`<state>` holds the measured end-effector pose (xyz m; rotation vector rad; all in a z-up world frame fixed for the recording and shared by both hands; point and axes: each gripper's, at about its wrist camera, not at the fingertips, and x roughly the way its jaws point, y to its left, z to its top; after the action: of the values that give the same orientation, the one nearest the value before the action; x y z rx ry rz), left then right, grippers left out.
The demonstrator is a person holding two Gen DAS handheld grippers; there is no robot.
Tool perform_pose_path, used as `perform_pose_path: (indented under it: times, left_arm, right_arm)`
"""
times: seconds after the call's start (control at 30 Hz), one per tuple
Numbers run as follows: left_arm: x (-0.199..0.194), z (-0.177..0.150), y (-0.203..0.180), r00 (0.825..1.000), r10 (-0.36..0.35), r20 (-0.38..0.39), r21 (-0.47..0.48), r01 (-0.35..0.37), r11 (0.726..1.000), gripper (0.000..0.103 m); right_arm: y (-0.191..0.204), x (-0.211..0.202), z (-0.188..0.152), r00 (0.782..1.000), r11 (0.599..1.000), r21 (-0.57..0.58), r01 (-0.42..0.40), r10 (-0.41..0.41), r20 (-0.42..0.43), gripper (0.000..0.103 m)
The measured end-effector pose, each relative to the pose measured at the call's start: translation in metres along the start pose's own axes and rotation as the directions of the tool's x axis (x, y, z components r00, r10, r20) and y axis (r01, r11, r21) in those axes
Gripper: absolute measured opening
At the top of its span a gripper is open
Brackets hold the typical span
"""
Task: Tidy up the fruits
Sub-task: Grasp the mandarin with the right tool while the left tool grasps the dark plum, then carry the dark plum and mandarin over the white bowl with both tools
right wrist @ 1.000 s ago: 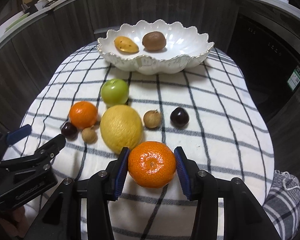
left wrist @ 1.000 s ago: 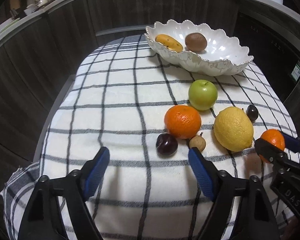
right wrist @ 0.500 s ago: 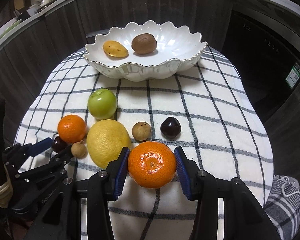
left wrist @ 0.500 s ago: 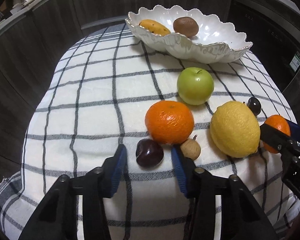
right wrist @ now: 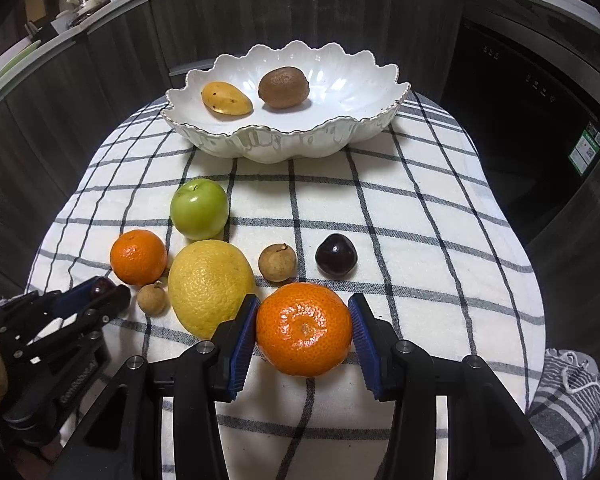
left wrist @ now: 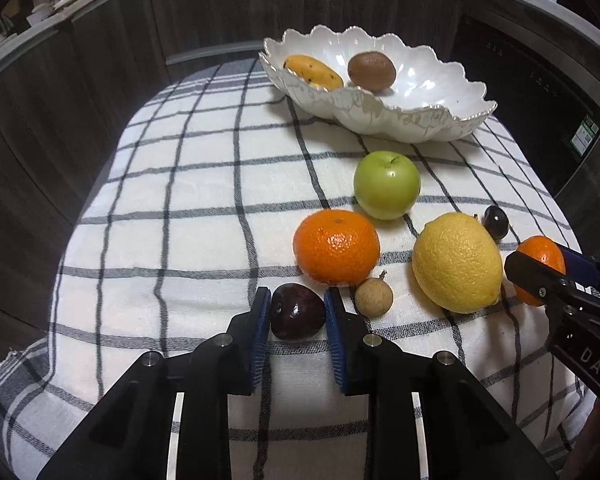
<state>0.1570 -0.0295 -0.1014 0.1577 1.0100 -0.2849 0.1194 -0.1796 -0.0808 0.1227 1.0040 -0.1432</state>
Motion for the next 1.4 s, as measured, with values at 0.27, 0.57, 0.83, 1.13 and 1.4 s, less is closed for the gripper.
perform_pose_path:
  times: [0.27, 0.57, 0.83, 1.13, 1.4]
  left_arm:
    - [-0.015, -0.001, 0.000, 1.000, 0.010, 0.021, -0.003, -0.010, 1.000, 0.027]
    - [-0.035, 0.010, -0.005, 0.998, 0.012, 0.060, 0.012, -0.013, 1.000, 0.027]
    - [-0.049, 0.031, -0.014, 0.996, 0.001, 0.087, 0.022, -0.003, 1.000, 0.027]
    - [-0.059, 0.065, -0.028, 0.993, -0.003, 0.120, 0.049, -0.003, 0.999, 0.027]
    - [-0.060, 0.099, -0.039, 0.989, -0.015, 0.147, 0.062, 0.006, 0.998, 0.027]
  right_arm:
    - [0.001, -0.011, 0.000, 1.000, 1.000, -0.003, 0.006, -0.006, 0.028, 0.046]
    - [0.001, -0.032, 0.006, 0.997, 1.000, -0.003, 0.004, -0.004, 0.076, 0.046]
    - [-0.008, -0.047, 0.026, 0.994, 1.000, 0.015, 0.003, -0.005, 0.110, 0.046]
    - [-0.022, -0.059, 0.054, 0.989, 1.000, 0.029, 0.002, -0.007, 0.148, 0.046]
    - [-0.036, -0.062, 0.081, 0.983, 0.999, 0.036, -0.001, -0.006, 0.182, 0.046]
